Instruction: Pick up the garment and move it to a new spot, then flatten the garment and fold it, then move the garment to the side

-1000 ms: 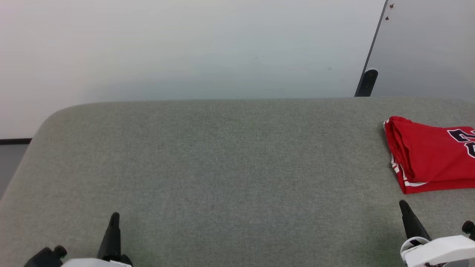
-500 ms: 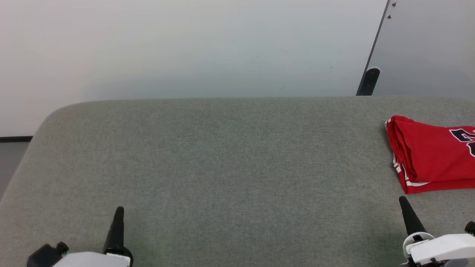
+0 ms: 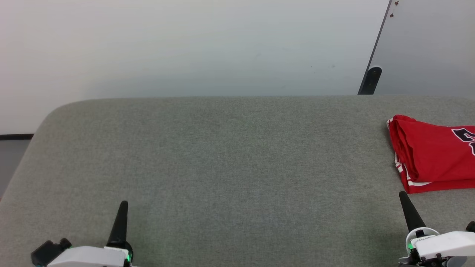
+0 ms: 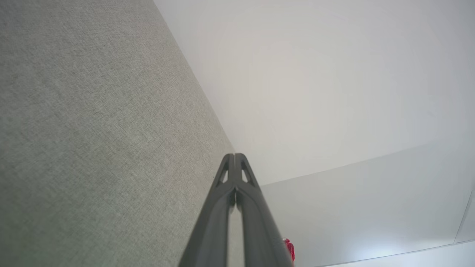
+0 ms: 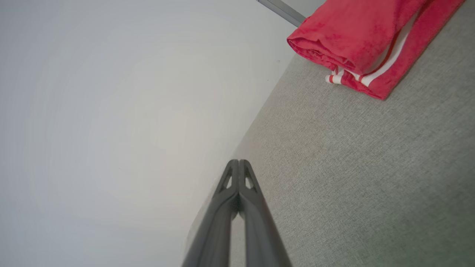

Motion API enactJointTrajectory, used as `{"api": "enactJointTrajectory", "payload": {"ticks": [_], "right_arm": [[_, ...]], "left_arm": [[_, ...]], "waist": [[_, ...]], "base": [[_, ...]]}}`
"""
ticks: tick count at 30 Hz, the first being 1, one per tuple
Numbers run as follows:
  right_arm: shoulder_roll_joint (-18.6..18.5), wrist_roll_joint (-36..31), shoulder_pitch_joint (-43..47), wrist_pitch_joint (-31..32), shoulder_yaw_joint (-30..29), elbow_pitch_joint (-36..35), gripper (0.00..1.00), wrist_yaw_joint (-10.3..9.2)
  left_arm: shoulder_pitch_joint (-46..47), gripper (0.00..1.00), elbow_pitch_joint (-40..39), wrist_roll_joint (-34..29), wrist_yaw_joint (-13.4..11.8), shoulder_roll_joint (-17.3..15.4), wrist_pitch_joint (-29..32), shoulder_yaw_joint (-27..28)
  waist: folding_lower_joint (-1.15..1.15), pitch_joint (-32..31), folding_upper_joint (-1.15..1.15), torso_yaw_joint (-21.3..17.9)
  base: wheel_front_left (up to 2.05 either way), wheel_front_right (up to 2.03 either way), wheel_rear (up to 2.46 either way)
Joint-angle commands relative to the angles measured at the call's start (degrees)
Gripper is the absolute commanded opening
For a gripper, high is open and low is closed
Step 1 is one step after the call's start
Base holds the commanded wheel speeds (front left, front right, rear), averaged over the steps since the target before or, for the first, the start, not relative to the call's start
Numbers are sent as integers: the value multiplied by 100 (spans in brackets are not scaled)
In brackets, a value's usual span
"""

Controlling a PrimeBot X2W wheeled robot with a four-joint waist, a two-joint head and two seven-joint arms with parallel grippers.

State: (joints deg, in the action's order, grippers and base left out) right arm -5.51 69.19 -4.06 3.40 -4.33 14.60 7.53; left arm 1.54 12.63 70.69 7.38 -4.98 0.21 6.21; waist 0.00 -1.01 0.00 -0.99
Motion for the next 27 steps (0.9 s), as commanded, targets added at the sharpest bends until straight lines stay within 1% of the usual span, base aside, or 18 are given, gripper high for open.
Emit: {"api": "enactJointTrajectory", "payload": {"ticks": [1, 14, 27], "right_arm": [[5, 174, -114, 23, -38, -55, 0, -5], [87, 823, -154, 109, -93, -60, 0, -5], [153, 1334, -188, 183, -146, -64, 0, -5]], "left_arm": [[124, 0, -19, 138, 12, 1, 34, 24], [240, 0, 25, 742, 14, 62, 220, 30], [332, 0, 67, 1236, 16, 118, 365, 33]], "waist": [[0, 4, 0, 4], [0, 33, 0, 28], [0, 59, 0, 50]], "base": [[0, 0, 0], [0, 0, 0], [0, 0, 0]]}}
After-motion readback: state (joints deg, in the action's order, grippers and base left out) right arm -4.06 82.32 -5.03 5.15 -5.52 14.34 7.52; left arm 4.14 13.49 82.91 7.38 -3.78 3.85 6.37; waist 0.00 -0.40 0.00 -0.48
